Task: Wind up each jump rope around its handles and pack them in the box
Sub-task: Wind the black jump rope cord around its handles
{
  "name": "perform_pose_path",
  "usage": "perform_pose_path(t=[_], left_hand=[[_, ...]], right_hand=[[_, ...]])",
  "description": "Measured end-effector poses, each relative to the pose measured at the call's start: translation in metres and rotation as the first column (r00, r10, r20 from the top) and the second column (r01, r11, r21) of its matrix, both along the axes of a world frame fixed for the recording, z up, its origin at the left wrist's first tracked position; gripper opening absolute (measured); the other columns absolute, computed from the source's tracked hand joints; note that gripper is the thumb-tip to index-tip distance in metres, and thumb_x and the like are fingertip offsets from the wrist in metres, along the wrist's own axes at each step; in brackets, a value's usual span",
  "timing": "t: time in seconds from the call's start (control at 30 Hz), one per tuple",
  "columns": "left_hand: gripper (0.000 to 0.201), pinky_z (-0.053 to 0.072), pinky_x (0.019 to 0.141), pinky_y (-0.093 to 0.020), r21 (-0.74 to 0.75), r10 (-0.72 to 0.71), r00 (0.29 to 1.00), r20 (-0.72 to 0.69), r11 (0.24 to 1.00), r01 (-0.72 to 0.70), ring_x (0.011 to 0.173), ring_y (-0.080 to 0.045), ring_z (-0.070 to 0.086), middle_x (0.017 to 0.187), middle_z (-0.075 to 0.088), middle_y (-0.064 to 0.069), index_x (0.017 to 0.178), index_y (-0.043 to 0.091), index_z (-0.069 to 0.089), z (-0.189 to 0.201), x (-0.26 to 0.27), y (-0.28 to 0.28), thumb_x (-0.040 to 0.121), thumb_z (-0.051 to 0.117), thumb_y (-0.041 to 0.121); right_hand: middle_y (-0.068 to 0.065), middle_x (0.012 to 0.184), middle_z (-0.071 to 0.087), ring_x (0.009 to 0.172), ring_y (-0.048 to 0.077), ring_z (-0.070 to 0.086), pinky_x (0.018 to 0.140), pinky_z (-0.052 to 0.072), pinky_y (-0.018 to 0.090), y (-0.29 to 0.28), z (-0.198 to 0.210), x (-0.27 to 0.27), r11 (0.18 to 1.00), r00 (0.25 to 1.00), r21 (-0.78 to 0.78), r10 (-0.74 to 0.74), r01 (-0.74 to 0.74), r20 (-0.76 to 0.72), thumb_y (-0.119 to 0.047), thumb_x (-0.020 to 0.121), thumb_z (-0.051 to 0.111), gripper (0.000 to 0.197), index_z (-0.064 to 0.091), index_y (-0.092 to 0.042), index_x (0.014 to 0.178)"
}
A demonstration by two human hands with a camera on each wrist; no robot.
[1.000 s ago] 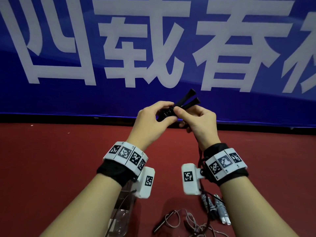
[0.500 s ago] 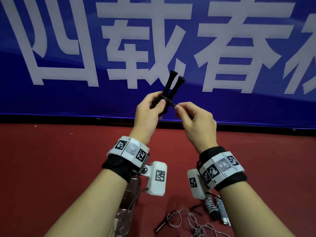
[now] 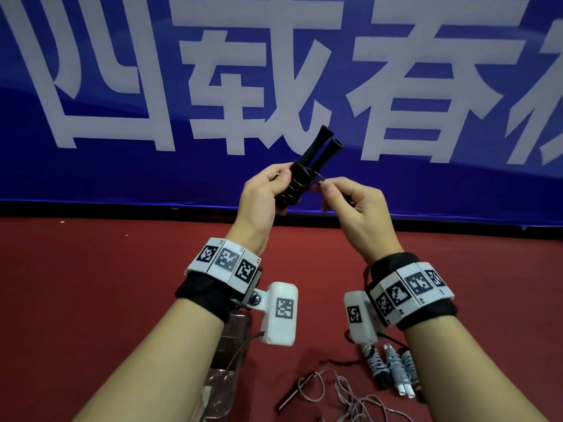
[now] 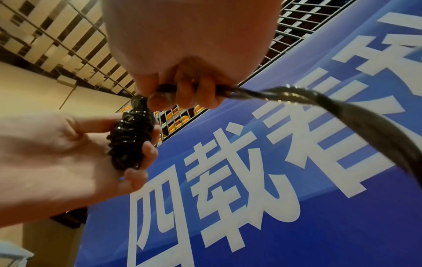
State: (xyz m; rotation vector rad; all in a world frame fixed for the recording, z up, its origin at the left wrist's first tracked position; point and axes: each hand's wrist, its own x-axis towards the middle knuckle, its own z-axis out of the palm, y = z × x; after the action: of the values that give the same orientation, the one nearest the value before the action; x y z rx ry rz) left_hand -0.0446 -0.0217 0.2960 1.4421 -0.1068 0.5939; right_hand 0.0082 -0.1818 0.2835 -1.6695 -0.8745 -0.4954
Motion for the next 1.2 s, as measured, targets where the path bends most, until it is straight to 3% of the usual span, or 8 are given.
perform_pose_path(t=[0.2, 0.3, 0.4, 0.57, 0.73, 0.83, 0.93, 1.2], left_hand=[[0.031, 0.041, 0.066, -0.032, -0.105, -0.005, 0.999, -0.051, 0.995, -0.001, 0.084, -0.019, 0.060, 0.103, 0.071, -0.013, 0.119, 0.009, 0.069, -0.004, 0.003, -0.008, 0.107, 0.043, 0.022], [0.034, 0.033, 0.053, -0.031, -0.163, -0.096, 0.990, -0.104, 0.984, 0.079, 0.068, -0.020, 0.057, 0.092, 0.070, -0.013, 0.103, 0.009, 0.071, 0.000, 0.000, -0.010, 0.107, 0.041, 0.024], [0.033, 0.020, 0.044, -0.026, -0.206, -0.239, 0.941, -0.239, 0.960, 0.191, 0.050, -0.017, 0.049, 0.078, 0.065, -0.010, 0.097, 0.007, 0.065, 0.004, -0.001, -0.007, 0.104, 0.041, 0.029], [0.037, 0.022, 0.040, -0.022, -0.234, -0.343, 0.891, -0.298, 0.931, 0.280, 0.046, -0.016, 0.042, 0.070, 0.058, -0.009, 0.088, 0.010, 0.063, 0.001, 0.000, -0.009, 0.103, 0.038, 0.032], [0.032, 0.040, 0.048, -0.029, -0.074, -0.150, 0.950, -0.273, 0.988, 0.135, 0.058, -0.023, 0.056, 0.085, 0.064, -0.013, 0.108, 0.014, 0.057, -0.001, 0.005, -0.021, 0.107, 0.039, 0.040], [0.018, 0.056, 0.077, -0.041, 0.254, 0.129, 0.992, -0.018, 0.960, -0.120, 0.090, -0.024, 0.070, 0.104, 0.069, -0.003, 0.113, 0.033, 0.058, -0.008, 0.009, -0.018, 0.103, 0.048, 0.043], [0.029, 0.056, 0.090, -0.040, 0.421, 0.048, 0.992, 0.121, 0.902, -0.095, 0.105, -0.018, 0.069, 0.112, 0.070, 0.008, 0.125, 0.033, 0.063, -0.016, 0.010, -0.016, 0.097, 0.063, 0.035], [0.031, 0.051, 0.059, -0.030, -0.071, -0.082, 0.996, -0.046, 0.994, 0.079, 0.082, -0.023, 0.070, 0.108, 0.074, -0.018, 0.120, 0.005, 0.066, -0.006, 0.007, -0.018, 0.109, 0.043, 0.023]], right_hand=[[-0.002, 0.092, 0.072, 0.091, 0.023, 0.064, 0.081, 0.047, 0.033, 0.000, 0.000, 0.006, 0.998, 0.994, -0.041, 0.049, -0.053, -0.098, -0.028, 0.101, 0.061, 0.019, 0.078, -0.024, 0.094], [-0.010, 0.098, 0.073, 0.082, 0.012, 0.062, 0.072, 0.046, 0.026, -0.006, 0.001, 0.008, 0.998, 0.972, 0.060, 0.039, -0.026, -0.231, -0.033, 0.095, 0.070, 0.015, 0.074, -0.020, 0.101], [-0.015, 0.116, 0.070, 0.083, 0.008, 0.058, 0.060, 0.037, 0.023, -0.013, 0.004, 0.011, 0.959, 0.859, 0.092, 0.283, -0.270, -0.427, -0.032, 0.090, 0.073, 0.039, 0.064, -0.028, 0.128], [0.000, 0.097, 0.069, 0.080, 0.015, 0.052, 0.063, 0.033, 0.027, -0.011, -0.004, 0.010, 0.917, 0.785, 0.172, 0.397, -0.359, -0.475, -0.037, 0.086, 0.075, 0.039, 0.073, -0.022, 0.123], [0.002, 0.096, 0.070, 0.076, 0.014, 0.054, 0.065, 0.036, 0.027, -0.008, -0.006, 0.011, 0.918, 0.796, 0.309, 0.375, -0.248, -0.476, -0.039, 0.078, 0.078, 0.042, 0.076, -0.019, 0.115], [-0.007, 0.079, 0.067, 0.063, 0.007, 0.050, 0.064, 0.037, 0.027, -0.005, -0.006, 0.012, 0.931, 0.822, 0.341, 0.295, -0.132, -0.486, -0.032, 0.078, 0.082, 0.026, 0.078, -0.019, 0.100], [-0.007, 0.075, 0.063, 0.060, 0.007, 0.048, 0.059, 0.037, 0.025, -0.006, -0.006, 0.014, 0.920, 0.825, 0.389, 0.262, -0.056, -0.501, -0.041, 0.070, 0.085, 0.026, 0.074, -0.022, 0.084], [-0.003, 0.092, 0.075, 0.063, 0.007, 0.059, 0.058, 0.045, 0.024, -0.014, 0.003, 0.010, 0.930, 0.850, 0.287, 0.336, -0.231, -0.405, -0.011, 0.085, 0.078, 0.023, 0.075, -0.015, 0.107]])
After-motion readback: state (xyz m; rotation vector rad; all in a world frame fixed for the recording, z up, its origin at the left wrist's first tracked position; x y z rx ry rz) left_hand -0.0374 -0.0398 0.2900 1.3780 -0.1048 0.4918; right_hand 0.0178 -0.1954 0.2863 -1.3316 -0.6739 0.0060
